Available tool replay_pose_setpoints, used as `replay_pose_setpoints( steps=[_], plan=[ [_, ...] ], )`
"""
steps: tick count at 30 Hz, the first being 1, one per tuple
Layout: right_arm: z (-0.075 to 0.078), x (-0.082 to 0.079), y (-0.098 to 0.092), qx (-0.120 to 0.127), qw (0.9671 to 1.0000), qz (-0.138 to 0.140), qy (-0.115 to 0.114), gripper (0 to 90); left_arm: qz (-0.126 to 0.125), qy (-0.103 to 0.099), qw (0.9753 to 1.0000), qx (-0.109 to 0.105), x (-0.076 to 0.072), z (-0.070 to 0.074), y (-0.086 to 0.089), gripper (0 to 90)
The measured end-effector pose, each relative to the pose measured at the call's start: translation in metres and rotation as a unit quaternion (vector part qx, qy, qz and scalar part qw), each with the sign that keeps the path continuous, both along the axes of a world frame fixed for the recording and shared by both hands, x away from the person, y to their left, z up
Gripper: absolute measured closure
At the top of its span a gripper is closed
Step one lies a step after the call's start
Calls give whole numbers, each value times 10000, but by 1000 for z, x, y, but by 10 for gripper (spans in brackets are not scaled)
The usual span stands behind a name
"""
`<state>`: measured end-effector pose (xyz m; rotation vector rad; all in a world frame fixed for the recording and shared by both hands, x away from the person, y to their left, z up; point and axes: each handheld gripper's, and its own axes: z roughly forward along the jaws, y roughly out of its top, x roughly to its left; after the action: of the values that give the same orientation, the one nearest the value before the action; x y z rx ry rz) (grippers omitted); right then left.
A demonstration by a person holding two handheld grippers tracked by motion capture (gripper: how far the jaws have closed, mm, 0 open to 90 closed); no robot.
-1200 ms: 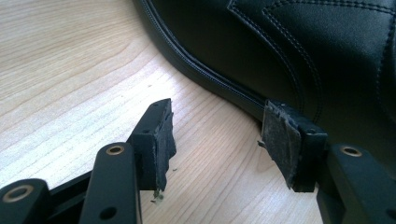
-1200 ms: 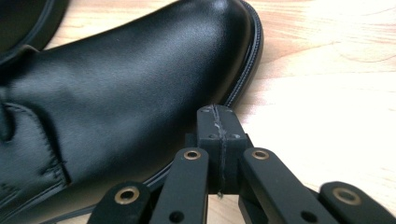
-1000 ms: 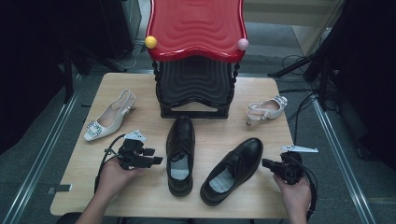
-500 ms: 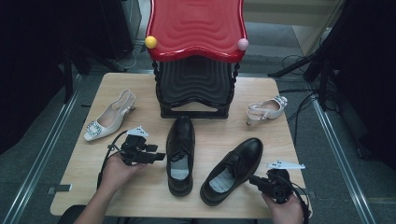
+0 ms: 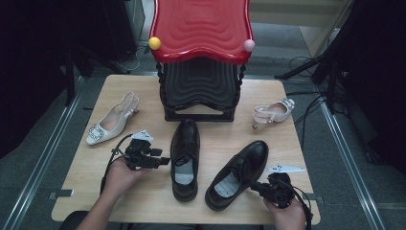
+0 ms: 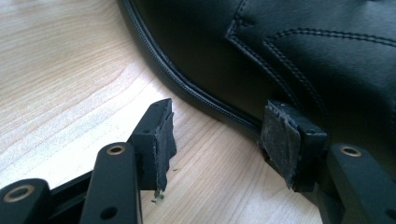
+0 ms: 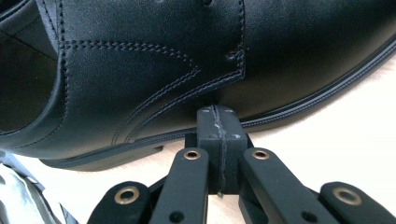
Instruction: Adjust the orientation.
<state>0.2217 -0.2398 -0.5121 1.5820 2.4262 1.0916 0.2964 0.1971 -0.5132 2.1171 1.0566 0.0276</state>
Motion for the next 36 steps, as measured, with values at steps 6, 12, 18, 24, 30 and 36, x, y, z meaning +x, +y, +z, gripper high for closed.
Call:
replay_pose_setpoints(
  steps=[6,12,18,24,30,36],
  plan=[
    [0,6,5,-6,10000,54,2,900,16,-3,10000,89,-3,0,2,439],
    [0,12,10,4,9999,163,-8,900,56,16,10000,68,-6,-1,5,439],
    [0,17,15,15,9997,252,4,900,58,25,9999,99,-8,-3,6,439],
    [0,21,20,26,9994,334,17,900,82,34,9999,111,-9,-4,6,438],
    [1,27,23,-26,9993,371,12,900,106,44,9999,87,-11,-4,7,438],
    [1,36,28,-53,9992,394,-26,900,110,49,9999,108,-12,-5,6,437]
  ],
)
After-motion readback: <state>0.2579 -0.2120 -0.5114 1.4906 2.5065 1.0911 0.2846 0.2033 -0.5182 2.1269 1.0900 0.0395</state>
